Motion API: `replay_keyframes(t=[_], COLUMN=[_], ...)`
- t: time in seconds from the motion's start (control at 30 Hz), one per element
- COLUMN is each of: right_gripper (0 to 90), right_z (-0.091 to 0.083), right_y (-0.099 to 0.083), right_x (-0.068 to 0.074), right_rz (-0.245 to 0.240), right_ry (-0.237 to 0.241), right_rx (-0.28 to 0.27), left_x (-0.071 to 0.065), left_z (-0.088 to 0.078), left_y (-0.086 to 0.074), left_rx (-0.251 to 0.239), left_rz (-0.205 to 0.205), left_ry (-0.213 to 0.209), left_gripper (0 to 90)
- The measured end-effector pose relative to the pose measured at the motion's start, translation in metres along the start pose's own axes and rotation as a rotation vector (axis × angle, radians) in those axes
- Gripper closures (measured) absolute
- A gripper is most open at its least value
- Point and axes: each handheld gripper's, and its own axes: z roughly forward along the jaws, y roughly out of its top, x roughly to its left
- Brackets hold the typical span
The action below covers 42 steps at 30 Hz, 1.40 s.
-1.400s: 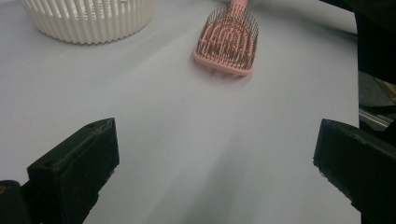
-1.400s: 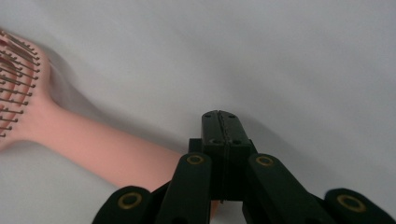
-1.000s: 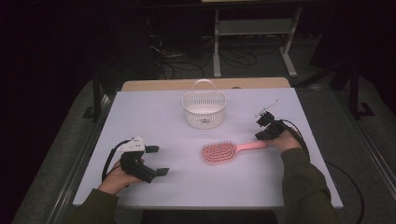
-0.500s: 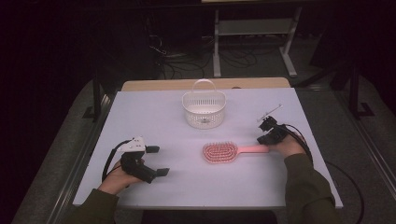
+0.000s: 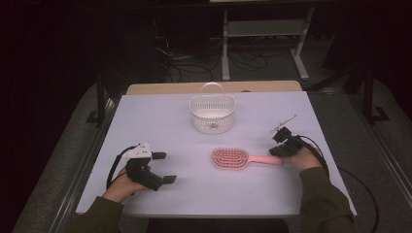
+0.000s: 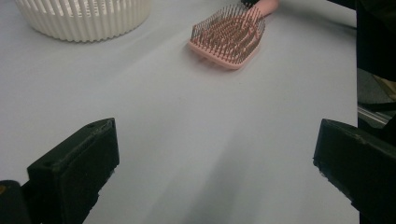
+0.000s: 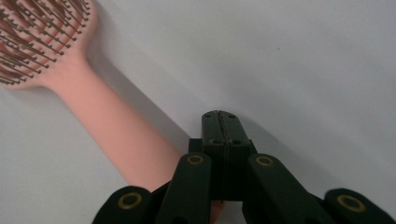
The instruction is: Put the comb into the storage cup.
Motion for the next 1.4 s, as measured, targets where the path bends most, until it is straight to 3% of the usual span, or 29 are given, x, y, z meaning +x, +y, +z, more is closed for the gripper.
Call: replay_keyframes(t=[0.4, 1.4], right_gripper=[89.0, 89.0], right_z=[-0.005, -0.019], right_y=[-0.015, -0.039], right_x=[0.009, 0.037], right_rz=[-0.003, -0.067], right_ry=[0.036, 0.097], right_rx=[-0.009, -0.008], left_x=[0.0, -0.002], left_z=[0.0, 0.001], left_y=[0.0, 0.0], left_rx=[0.001, 0.004], left_rz=[0.002, -0.001], left_ry=[-0.004, -0.008], left_gripper=[0.0, 0.0])
